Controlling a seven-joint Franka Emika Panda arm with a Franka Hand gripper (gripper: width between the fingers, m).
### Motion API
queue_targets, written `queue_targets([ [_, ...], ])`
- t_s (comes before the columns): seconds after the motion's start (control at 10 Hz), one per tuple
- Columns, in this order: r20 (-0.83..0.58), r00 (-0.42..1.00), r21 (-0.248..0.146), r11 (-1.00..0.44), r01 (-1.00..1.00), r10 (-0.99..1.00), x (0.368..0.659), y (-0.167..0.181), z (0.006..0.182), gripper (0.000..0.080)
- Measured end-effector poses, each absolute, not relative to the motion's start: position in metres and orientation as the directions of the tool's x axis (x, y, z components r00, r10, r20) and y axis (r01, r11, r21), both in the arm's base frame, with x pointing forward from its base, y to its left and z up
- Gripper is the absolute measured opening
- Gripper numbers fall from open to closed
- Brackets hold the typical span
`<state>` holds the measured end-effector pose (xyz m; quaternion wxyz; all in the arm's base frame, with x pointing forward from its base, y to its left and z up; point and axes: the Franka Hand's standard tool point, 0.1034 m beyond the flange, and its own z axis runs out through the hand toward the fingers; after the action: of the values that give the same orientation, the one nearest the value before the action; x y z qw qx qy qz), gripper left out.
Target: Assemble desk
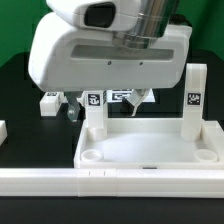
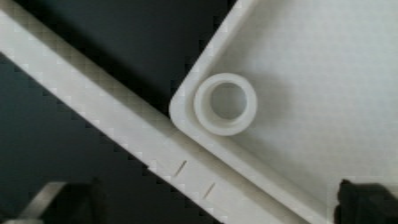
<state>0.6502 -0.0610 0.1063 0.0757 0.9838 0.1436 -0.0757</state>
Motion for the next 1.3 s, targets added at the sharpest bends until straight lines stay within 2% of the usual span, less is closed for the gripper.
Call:
queue_targets([
  [0.1, -0.173, 0.973, 0.098, -0.980, 0.172, 0.153, 0.646, -0.079, 0.111, 0.0649],
  [0.3, -0.150, 0.988, 0.081, -0.996, -0.034, -0.046, 0.637, -0.104, 0.115, 0.0649],
  [0.4, -0.138, 0.985, 0.092, -0.991, -0.093, -0.105, 0.632, -0.110, 0.114, 0.0649],
  [0.7, -0.139, 0.983, 0.094, -0.990, -0.104, -0.117, 0.632, -0.108, 0.113, 0.0649],
  [0.8, -0.146, 0.979, 0.081, -0.988, -0.132, -0.143, 0.628, -0.113, 0.113, 0.0649],
  [1.0, -0.194, 0.944, 0.048, -0.964, -0.262, -0.266, 0.598, -0.148, 0.115, 0.0649],
  [1.1, -0.218, 0.926, 0.026, -0.951, -0.309, -0.307, 0.579, -0.157, 0.111, 0.0649],
  [1.3, -0.266, 0.900, 0.014, -0.935, -0.355, -0.346, 0.542, -0.163, 0.098, 0.0649],
])
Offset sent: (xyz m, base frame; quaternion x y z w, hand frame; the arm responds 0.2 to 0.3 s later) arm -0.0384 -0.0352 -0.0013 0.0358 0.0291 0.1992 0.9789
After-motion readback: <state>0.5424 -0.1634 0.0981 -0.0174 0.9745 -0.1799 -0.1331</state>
